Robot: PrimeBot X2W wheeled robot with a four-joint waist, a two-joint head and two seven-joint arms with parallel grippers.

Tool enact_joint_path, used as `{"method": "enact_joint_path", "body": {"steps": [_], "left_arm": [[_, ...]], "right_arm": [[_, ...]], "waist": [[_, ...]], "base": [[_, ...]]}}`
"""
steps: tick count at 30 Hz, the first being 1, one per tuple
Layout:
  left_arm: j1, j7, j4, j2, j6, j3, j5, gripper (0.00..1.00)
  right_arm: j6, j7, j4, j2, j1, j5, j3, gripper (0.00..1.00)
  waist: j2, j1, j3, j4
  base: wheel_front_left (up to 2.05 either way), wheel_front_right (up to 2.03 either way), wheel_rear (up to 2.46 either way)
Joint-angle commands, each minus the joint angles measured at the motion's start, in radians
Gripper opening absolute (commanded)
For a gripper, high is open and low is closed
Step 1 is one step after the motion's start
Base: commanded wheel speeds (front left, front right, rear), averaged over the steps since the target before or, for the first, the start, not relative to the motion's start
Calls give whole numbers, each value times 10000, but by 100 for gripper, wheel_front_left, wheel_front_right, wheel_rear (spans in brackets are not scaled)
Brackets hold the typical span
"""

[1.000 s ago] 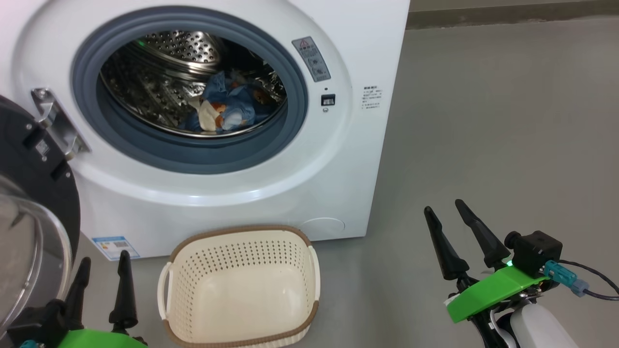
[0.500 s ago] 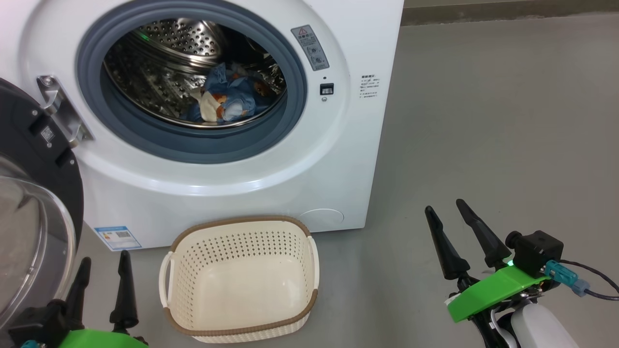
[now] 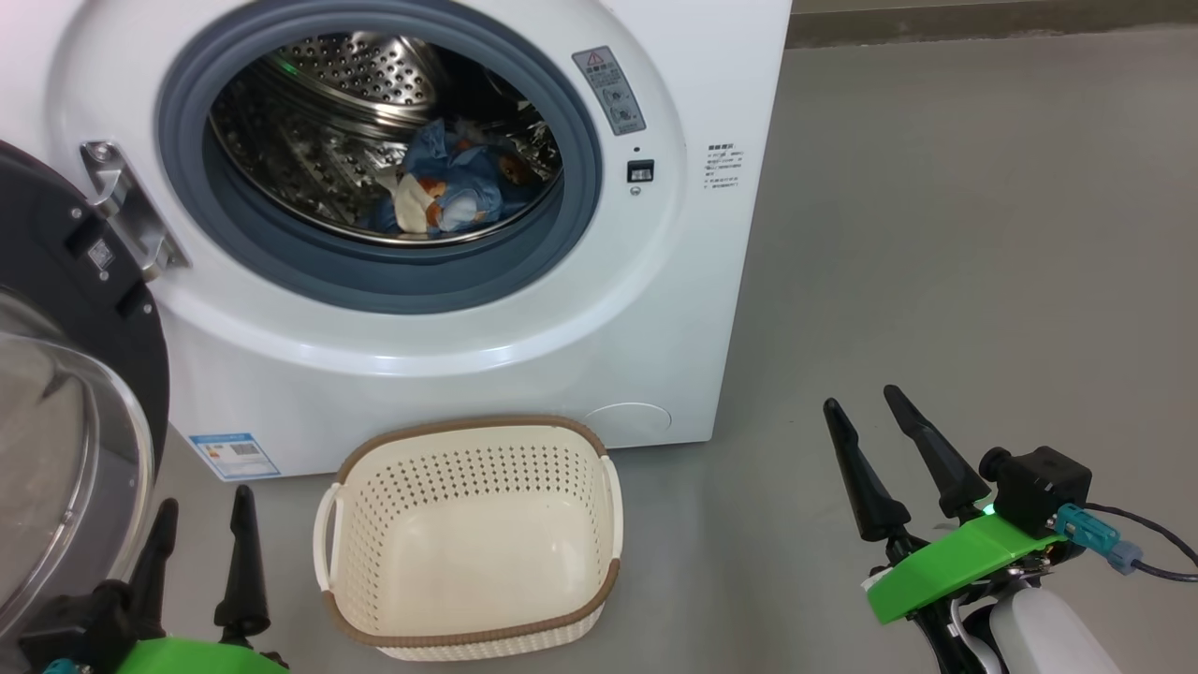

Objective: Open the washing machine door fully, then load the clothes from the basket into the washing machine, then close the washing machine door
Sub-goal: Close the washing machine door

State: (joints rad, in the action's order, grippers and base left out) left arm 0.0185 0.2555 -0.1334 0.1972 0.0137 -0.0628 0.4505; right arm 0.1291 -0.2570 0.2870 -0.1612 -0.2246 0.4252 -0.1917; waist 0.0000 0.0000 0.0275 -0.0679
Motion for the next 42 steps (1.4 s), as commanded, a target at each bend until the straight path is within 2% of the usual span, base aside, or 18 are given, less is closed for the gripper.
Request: {"method": "enact_joint_path", "body": {"steps": [1, 11, 19, 26, 37, 42], "left_arm": [[271, 62, 189, 188, 13, 396, -127, 100], [297, 63, 104, 184, 49, 365, -137, 100], [283, 63, -25, 209, -24, 327, -194, 100], [275, 63, -43, 240, -191, 332, -316, 100], [155, 63, 112, 97, -533, 482, -487, 100], [119, 63, 97, 44, -589, 466, -509, 100]], "right_arm": [[16, -48, -240, -5, 37, 33, -189, 100], [16, -48, -207, -38, 56, 15, -174, 100], [16, -48, -163, -94, 167, 75, -243, 100], [16, -48, -107, -125, 137, 154, -396, 100], [16, -48, 21, -154, 56, 284, -602, 100], [16, -48, 34, -164, 19, 301, -647, 100]], "waist": [[0, 0, 4, 20], [0, 0, -33, 238], [0, 0, -200, 755], [0, 0, -271, 1667], [0, 0, -509, 3505], [0, 0, -545, 4021]], "base": [[0, 0, 0], [0, 0, 0], [0, 0, 0], [0, 0, 0], [0, 0, 0], [0, 0, 0]]}}
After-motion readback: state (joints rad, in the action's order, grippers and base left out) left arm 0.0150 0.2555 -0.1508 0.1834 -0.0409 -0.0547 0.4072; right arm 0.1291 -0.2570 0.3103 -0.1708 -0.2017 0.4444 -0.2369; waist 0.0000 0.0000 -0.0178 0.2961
